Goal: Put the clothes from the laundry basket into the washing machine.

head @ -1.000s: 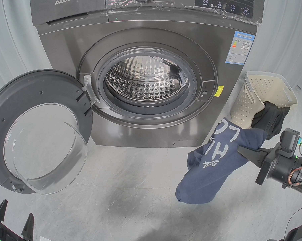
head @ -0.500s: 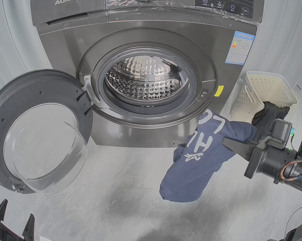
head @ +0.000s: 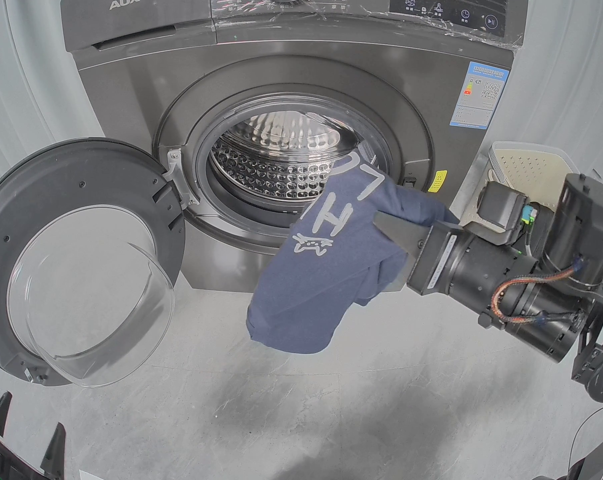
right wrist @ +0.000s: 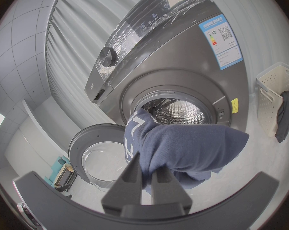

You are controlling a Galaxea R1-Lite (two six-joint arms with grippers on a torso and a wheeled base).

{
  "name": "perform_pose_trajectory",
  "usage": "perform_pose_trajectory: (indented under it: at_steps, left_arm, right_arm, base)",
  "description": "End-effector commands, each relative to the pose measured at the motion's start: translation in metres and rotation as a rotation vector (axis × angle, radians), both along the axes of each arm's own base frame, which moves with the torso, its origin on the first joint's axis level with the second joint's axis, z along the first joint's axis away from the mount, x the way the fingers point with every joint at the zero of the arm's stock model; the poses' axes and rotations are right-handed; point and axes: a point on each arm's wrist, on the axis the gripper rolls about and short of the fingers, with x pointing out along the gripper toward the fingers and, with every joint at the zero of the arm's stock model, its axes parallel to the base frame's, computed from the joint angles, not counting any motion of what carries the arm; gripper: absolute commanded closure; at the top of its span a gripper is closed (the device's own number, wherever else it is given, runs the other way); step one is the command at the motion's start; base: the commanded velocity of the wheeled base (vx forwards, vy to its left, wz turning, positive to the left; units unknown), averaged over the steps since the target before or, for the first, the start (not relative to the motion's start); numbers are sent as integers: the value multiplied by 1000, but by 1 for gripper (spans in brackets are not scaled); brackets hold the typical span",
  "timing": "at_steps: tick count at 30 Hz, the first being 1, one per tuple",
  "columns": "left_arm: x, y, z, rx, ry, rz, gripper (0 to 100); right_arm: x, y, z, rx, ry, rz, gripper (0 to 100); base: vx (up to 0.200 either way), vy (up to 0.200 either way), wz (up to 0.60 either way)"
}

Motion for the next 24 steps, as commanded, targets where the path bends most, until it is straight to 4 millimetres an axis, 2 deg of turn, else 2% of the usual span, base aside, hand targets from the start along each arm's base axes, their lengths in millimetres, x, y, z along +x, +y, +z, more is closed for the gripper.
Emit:
perform_pose_trajectory:
  at_steps: [1,2,3,4,5,7,11,13,14,15,16,19,20,24]
  left_arm:
    - [-7,0,93,-46,-267,-16,0]
    - [-1,0,104,-43,-260,-34,0]
    - [8,0,106,-41,-217,-60,0]
    - [8,0,106,-41,-217,-60,0]
    - [28,-3,94,-33,-73,-208,0]
    - [48,-8,82,-36,64,-354,0]
    - [79,-20,82,-66,211,-508,0]
    - [88,-25,85,-72,230,-553,0]
    - [98,-31,89,-76,247,-603,0]
    - [98,-31,89,-76,247,-603,0]
    - [114,-41,89,-70,290,-659,0]
    - [128,-50,85,-61,322,-692,0]
    - [141,-61,78,-54,344,-724,0]
    - [162,-75,71,-51,367,-754,0]
  right_arm:
    - [11,20,-9,0,-2,19,100]
    - [14,23,-10,3,-9,21,100]
    - [16,27,-10,9,-14,25,100]
    - [17,27,-9,13,-17,25,100]
    - [16,34,-6,35,-38,40,100]
    - [16,38,-5,54,-55,47,100]
    - [15,38,-11,71,-69,49,100]
    - [15,36,-9,72,-76,50,100]
    - [15,35,-8,67,-84,46,100]
    - [15,35,-8,67,-84,46,100]
    - [14,33,-7,63,-97,41,100]
    - [12,30,-4,67,-105,38,100]
    - [8,25,-5,63,-101,38,100]
    - [-3,13,-1,60,-103,42,100]
  base:
    - [0,0,0]
    - [0,0,0]
    - [0,0,0]
    - [0,0,0]
    - [0,0,0]
    - [0,0,0]
    - [0,0,0]
    - [0,0,0]
    - [0,0,0]
    - [0,0,0]
    - [0,0,0]
    - [0,0,0]
    - [0,0,0]
    - [0,0,0]
